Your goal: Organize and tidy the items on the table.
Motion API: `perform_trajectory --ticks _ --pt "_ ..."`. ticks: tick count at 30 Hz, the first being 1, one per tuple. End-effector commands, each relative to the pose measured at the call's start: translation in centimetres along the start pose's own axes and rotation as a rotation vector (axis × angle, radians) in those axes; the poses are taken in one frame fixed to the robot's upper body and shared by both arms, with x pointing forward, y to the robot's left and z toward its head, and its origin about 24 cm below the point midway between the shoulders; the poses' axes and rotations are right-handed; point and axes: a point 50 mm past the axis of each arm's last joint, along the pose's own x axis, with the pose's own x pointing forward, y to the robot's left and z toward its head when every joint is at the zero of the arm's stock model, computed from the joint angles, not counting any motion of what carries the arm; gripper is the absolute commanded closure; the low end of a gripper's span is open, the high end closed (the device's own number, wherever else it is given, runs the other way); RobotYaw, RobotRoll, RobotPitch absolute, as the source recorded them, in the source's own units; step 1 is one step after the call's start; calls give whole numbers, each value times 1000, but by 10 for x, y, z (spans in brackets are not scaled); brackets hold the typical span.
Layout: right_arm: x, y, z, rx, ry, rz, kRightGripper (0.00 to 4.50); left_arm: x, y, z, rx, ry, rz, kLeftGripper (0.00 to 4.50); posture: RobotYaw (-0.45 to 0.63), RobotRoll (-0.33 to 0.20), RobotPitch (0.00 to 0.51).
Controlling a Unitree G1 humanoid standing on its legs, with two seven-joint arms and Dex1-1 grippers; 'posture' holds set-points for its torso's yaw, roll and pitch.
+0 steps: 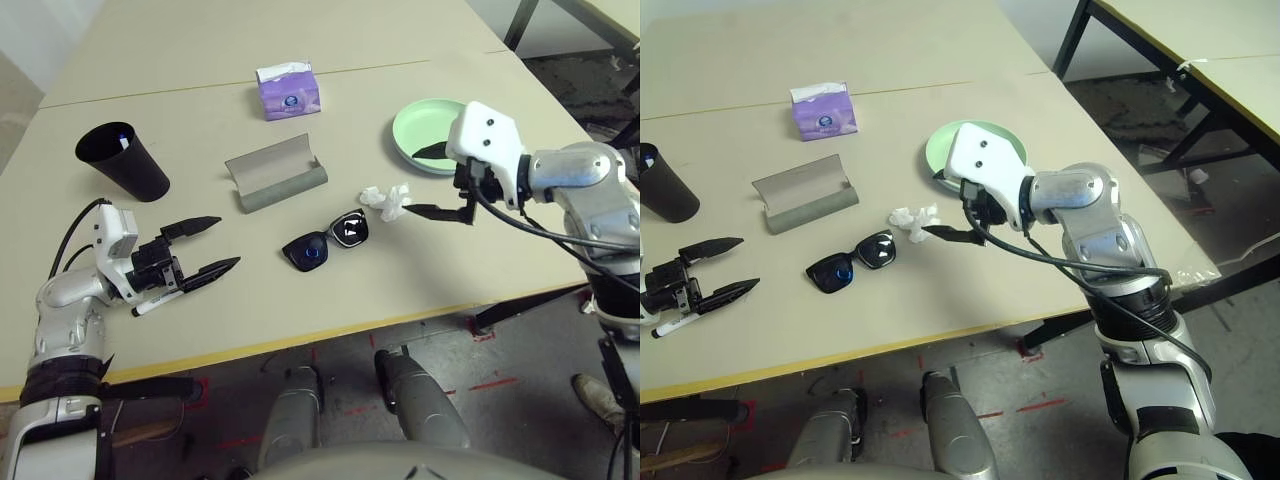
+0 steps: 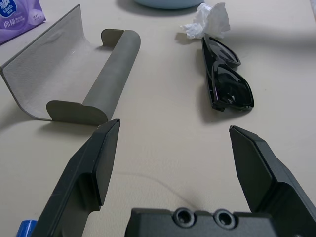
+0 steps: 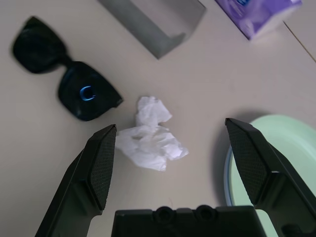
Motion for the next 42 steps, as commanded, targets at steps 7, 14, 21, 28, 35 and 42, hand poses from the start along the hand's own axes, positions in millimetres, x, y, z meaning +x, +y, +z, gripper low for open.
perform_trajectory --ticks 7,14,21,28,35,42 --pt "15 20 -23 3 79 75 19 -4 0 1 2 10 0 0 -146 0 201" --pt "22 28 -36 5 92 103 19 -5 1 2 6 9 7 0 -141 0 200" --pt "31 25 -42 -19 95 80 19 -6 0 2 7 12 11 0 -137 0 197" --pt "40 21 -44 -26 88 66 19 -7 0 3 10 11 18 0 -133 0 194" --pt "45 21 -43 -4 70 89 19 -6 0 3 12 10 21 0 -131 0 195" --pt "45 22 -42 -2 73 102 1656 -5 0 6 23 -2 25 0 -125 0 190"
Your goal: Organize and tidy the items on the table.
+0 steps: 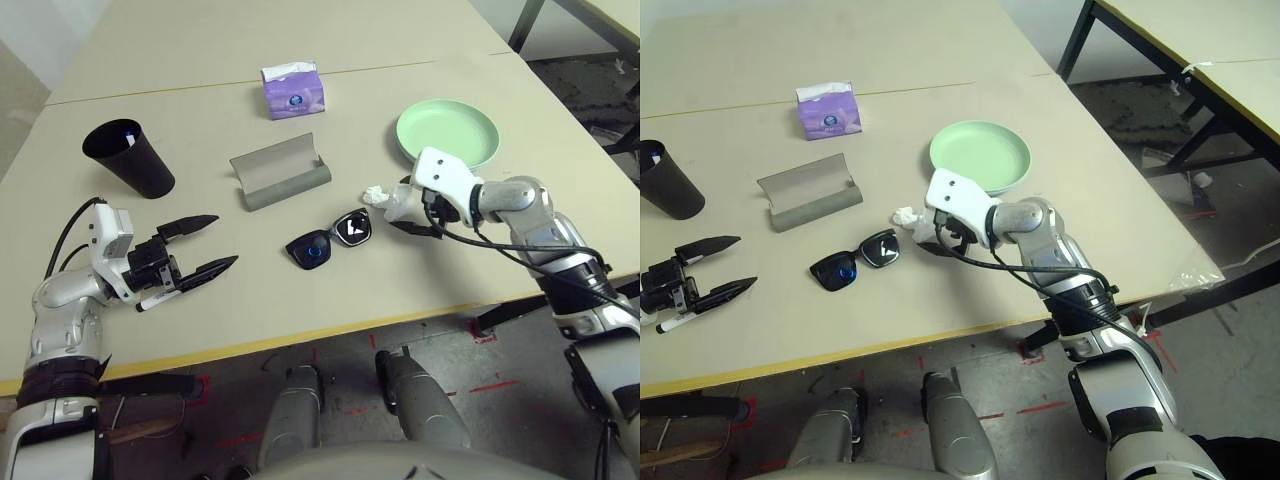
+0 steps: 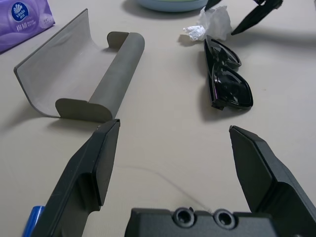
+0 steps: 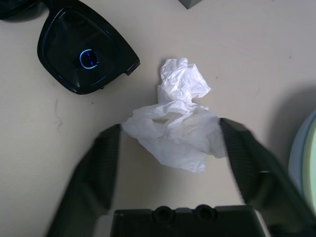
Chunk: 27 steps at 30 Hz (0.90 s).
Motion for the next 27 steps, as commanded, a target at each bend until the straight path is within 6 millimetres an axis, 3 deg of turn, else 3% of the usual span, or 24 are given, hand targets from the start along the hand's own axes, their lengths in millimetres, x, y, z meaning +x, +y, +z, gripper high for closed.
perform_trajectory --ticks 1,8,27 --pt "2 3 1 -4 5 26 2024 -3 -1 2 7 1 6 0 -124 0 190" --pt "0 3 1 -10 8 34 4467 -1 -2 2 6 -7 8 0 -125 0 193" --pt "-18 -20 10 -10 -4 -36 4467 4 -3 -3 -8 -11 -1 0 -144 0 186"
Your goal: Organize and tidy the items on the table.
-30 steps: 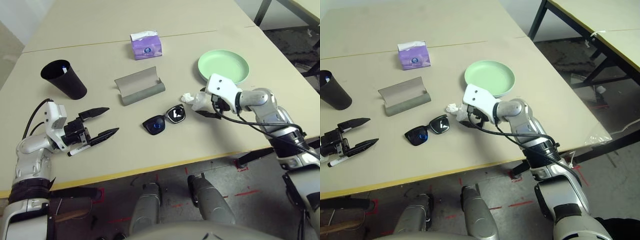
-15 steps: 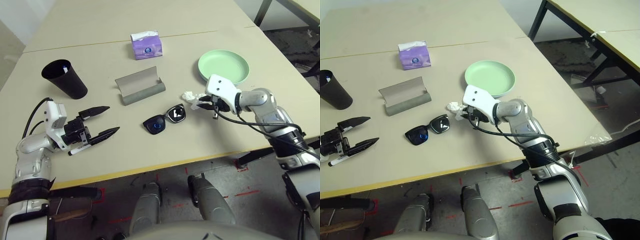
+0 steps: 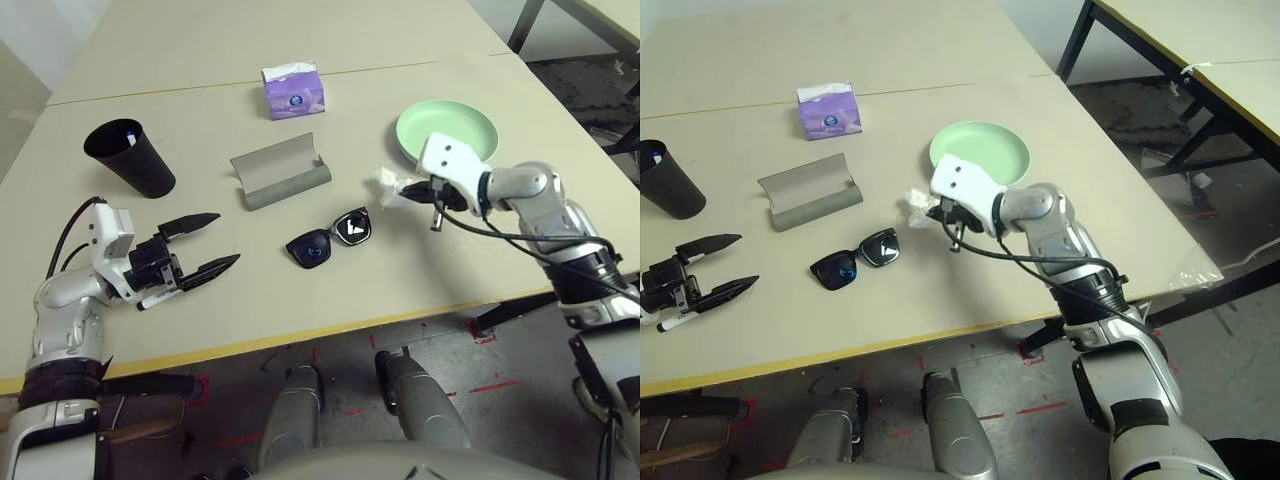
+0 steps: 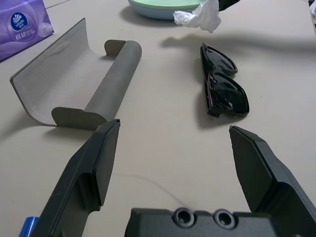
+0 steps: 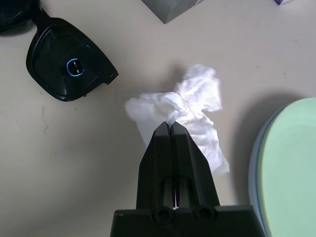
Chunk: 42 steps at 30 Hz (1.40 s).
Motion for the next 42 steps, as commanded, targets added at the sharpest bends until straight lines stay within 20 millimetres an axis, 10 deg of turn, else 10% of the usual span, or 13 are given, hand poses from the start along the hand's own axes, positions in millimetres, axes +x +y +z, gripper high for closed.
perform_trajectory --ticks 1,16,26,39,42 --pt "-5 -3 0 4 1 -5 4467 1 -2 -3 -8 11 -11 0 -144 0 186" --pt "-35 -92 4 -74 81 -377 4467 -1 -2 -3 -9 15 -13 0 -132 0 188" --pt "-27 -104 -25 -95 231 -490 4467 -8 -6 -2 -10 21 4 0 -100 0 201" --pt "-32 -99 -13 -131 126 -369 49 -8 -7 0 -16 22 9 0 -123 0 202" --pt "-43 -91 -2 -190 84 -262 49 -7 -5 1 -14 22 4 0 -132 0 204"
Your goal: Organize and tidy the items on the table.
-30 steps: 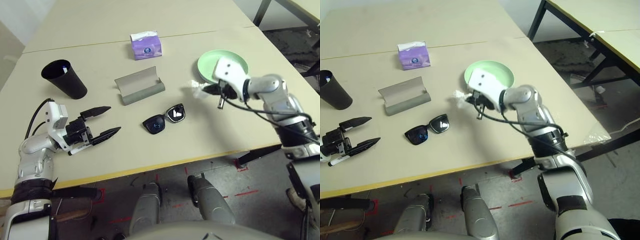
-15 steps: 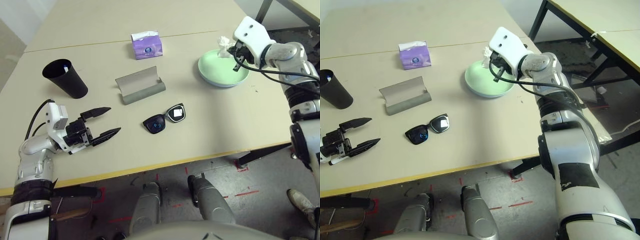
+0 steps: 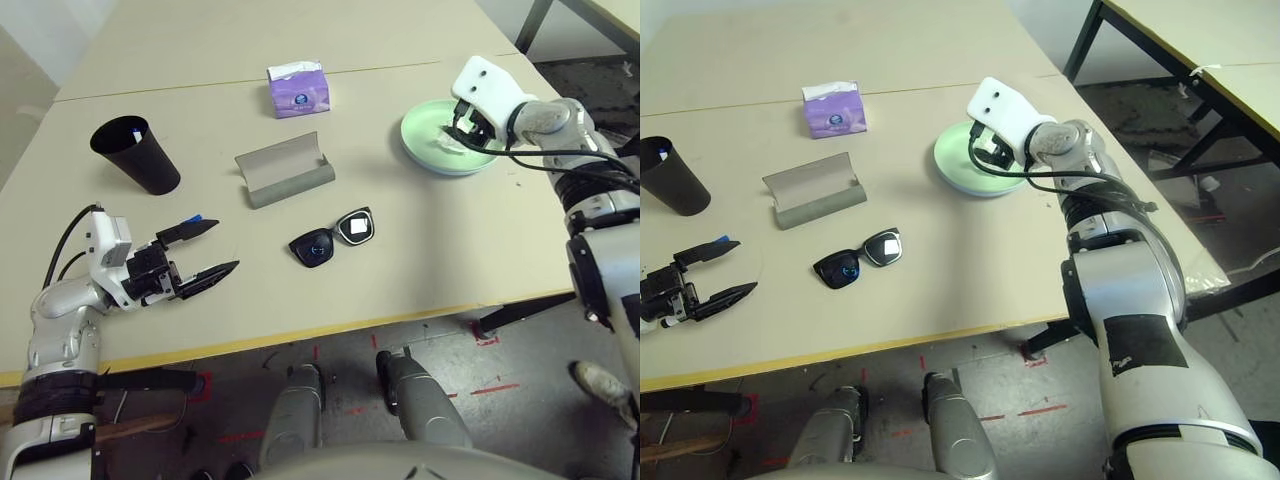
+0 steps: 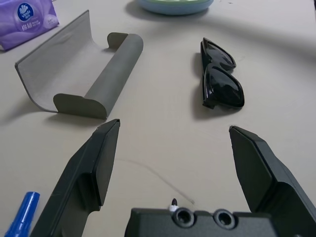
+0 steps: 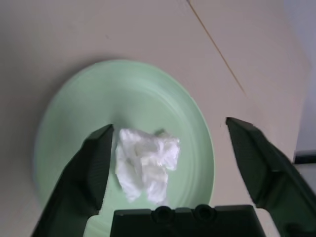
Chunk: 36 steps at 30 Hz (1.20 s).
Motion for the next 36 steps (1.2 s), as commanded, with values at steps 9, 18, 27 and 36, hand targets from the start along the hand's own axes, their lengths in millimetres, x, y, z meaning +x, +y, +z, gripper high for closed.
perform_trajectory --ticks 9,18,27,36 --pt "-65 16 61 -173 -99 321 49 -17 8 5 5 55 -44 0 -167 0 201" --pt "-42 62 149 -365 -270 345 49 -32 8 7 9 98 -72 0 -180 0 186" --pt "-27 94 158 -580 -286 488 49 -40 5 7 7 104 -52 0 -164 0 177" --pt "2 119 177 -600 -333 571 49 -44 4 7 6 105 -32 0 -138 0 175"
